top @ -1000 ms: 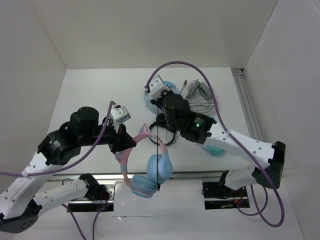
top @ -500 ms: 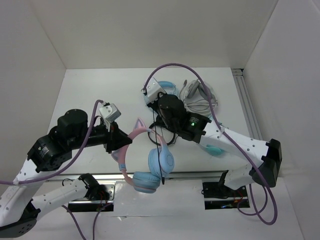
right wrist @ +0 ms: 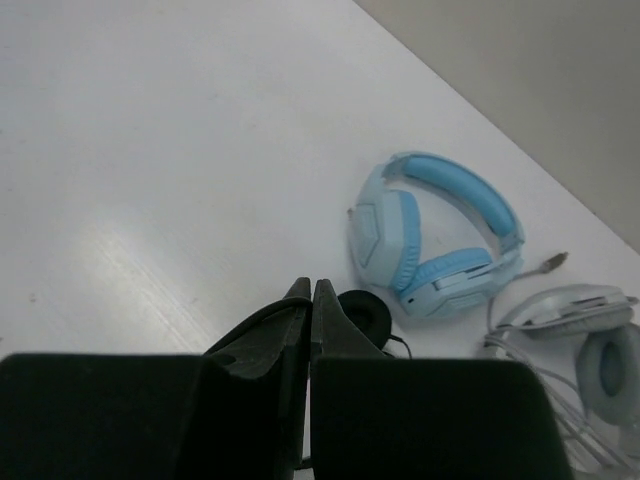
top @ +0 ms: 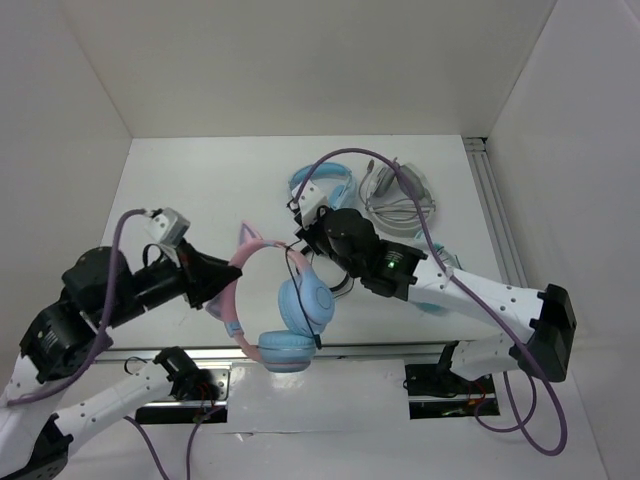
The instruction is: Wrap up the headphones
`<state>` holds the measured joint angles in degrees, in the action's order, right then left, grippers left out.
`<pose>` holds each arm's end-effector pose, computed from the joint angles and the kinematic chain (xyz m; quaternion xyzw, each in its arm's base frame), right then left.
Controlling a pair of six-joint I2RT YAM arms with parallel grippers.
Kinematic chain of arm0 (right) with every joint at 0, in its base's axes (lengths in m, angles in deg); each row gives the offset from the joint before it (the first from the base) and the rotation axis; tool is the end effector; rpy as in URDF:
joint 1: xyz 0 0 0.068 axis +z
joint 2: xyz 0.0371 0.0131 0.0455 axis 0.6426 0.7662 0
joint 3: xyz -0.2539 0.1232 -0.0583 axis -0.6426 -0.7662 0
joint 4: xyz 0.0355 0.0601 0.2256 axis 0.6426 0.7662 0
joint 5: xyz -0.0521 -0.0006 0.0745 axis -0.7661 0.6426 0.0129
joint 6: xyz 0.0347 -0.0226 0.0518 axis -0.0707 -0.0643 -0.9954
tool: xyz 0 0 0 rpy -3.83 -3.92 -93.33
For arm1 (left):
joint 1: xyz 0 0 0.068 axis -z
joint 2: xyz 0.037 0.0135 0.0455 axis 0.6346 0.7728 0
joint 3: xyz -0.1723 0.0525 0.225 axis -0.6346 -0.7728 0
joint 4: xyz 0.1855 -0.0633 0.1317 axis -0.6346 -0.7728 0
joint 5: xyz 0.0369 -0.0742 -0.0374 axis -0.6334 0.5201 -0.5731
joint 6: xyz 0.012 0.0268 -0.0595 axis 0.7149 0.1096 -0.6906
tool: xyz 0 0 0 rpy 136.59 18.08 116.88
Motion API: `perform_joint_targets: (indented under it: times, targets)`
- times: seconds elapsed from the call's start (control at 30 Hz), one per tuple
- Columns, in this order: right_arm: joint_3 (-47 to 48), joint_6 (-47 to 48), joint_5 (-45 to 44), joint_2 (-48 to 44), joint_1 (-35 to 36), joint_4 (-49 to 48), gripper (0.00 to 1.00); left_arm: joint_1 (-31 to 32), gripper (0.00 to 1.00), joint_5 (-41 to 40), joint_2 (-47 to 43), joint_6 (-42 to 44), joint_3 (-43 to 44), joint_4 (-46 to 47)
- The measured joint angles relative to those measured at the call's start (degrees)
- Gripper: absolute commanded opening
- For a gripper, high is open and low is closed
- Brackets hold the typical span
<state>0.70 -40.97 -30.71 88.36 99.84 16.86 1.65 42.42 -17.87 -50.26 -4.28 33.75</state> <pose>0.1681 0.2448 0.3741 -0.3508 0.7042 0.0784 0.6122 0.0429 -0.0492 0.4309 0.1717 0.7324 -0.4036 0.5207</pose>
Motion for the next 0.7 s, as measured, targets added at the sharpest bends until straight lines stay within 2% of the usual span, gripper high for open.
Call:
perform_joint_targets:
  times: [0.13,0.33,0.5,0.7]
  targets:
    - [-2.7,-1.1,6.9,-3.2,0.0,-2.8,0.00,0.3,0.00,-5.8,-5.7,-3.7,-1.8,0.8]
    - [-4.9,-1.6,14.6,-4.3,-0.1,-6.5,0.00,0.6,0.00,-10.0,-7.7,-9.2,-3.8,6.9]
    - [-7.3,-2.4,18.8,-4.3,-0.2,-7.5,0.00,0.7,0.00,-13.4,-10.9,-13.4,-8.0,9.0]
    - [-10.3,-3.7,22.4,-5.3,-0.2,-11.5,0.00,0.8,0.00,-18.9,-12.6,-17.4,-8.1,8.3]
